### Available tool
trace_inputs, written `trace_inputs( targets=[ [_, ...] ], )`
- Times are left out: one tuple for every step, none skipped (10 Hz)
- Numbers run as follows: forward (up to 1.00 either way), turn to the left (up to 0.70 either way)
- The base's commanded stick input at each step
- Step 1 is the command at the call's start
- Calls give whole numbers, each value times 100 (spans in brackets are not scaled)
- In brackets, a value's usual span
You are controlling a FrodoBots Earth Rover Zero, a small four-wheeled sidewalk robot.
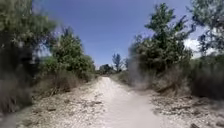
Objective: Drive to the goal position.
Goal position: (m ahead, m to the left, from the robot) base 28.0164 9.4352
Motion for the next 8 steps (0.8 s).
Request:
trace_inputs(
  targets=[
    [45, 2],
    [45, 2],
    [45, 2],
    [45, 2],
    [45, 2],
    [45, 2],
    [45, 2],
    [45, 2]
  ],
)
